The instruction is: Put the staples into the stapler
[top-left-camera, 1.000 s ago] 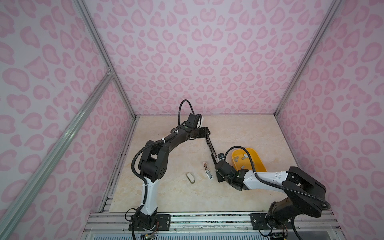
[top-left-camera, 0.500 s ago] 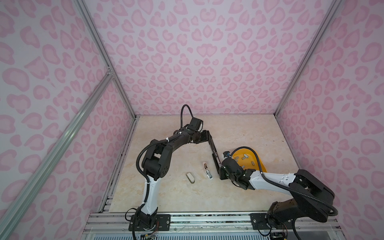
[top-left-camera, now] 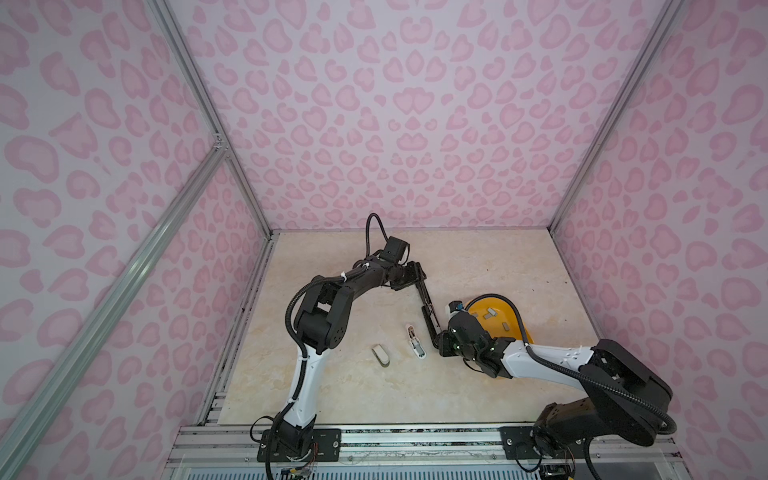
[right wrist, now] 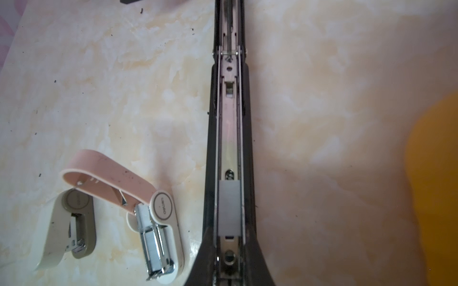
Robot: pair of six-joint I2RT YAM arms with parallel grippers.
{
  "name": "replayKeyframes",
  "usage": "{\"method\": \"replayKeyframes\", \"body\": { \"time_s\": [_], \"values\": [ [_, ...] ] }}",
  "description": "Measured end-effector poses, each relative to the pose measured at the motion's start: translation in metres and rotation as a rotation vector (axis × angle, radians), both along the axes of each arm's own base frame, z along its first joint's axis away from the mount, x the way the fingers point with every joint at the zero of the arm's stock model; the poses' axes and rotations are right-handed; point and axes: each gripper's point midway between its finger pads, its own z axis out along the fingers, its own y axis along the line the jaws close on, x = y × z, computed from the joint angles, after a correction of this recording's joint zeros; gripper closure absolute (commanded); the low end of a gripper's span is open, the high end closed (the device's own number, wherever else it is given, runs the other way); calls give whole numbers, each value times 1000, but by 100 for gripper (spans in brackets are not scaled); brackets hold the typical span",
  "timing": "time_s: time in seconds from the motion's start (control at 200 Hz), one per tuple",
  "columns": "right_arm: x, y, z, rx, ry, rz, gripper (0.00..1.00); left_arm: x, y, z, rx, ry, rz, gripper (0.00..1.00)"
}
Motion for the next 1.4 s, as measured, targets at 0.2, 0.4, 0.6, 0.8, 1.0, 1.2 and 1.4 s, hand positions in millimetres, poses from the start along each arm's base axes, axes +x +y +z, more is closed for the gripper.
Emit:
{"method": "replayKeyframes", "body": {
  "time_s": [0.2,0.4,0.6,0.8,1.0,1.2,1.4],
  "values": [
    [0,2,1,27,9,-2,99,8,-4,-12,-2,11,2,31],
    [0,5,1,47,16,1,100,12,-11,-12,-37,8,-15,35],
    [-3,8,1,22,0,14,100,17,-21,-14,-79,5,-42,46],
    [-9,8,-2,-74,-47,48,100,19,-21,-15,-108,10,-62,49],
    [-11,1,-5,-188,-101,77,100,21,-16,-14,-115,-16,-87,51],
    [-14,-9,-9,-244,-138,100,96,16,-20,-7,-112,-91,-148,54],
    [-15,-13,-10,-255,-161,95,93,8,-33,20,-136,-224,-223,58]
  ]
}}
